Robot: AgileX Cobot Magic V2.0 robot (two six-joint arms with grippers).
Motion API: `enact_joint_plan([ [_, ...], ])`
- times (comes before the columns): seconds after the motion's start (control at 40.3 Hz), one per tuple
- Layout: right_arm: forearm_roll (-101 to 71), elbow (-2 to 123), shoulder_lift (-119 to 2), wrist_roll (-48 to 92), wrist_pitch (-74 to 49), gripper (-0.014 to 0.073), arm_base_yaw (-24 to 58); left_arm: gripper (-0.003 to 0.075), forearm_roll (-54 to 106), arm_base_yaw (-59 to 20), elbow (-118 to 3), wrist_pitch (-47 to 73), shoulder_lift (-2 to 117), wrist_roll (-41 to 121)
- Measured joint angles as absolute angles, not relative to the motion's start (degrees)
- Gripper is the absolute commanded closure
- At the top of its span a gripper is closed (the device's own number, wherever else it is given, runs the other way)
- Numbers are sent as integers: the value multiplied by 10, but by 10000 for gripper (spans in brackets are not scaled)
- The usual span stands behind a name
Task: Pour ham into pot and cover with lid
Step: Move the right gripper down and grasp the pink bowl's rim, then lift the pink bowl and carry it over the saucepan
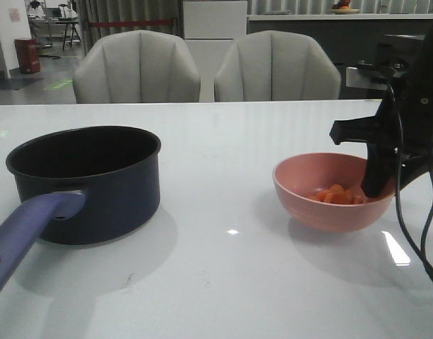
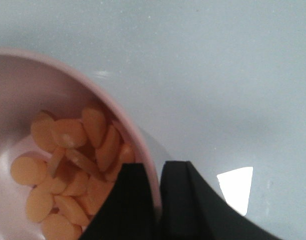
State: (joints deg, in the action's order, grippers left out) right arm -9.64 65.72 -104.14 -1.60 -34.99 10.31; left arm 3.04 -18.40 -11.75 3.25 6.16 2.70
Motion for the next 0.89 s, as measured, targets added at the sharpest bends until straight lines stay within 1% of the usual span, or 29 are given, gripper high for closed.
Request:
enact_joint_plan([
  [0.174, -96, 660, -1041, -16, -357, 461, 103, 95, 30, -184, -118, 33, 62, 27],
  [0.372, -94, 712, -1038, -14, -416, 461, 119, 95, 30, -184, -118, 33, 62, 27],
  [0.496, -92, 756, -1017, -8, -431, 461, 159, 95, 30, -184, -118, 33, 62, 27],
  [0.67, -92, 822, -999, -6, -436, 461, 241, 95, 30, -184, -118, 33, 62, 27],
  [0.893, -93, 860, -1008, -6, -372, 461, 327, 95, 30, -184, -118, 33, 62, 27],
])
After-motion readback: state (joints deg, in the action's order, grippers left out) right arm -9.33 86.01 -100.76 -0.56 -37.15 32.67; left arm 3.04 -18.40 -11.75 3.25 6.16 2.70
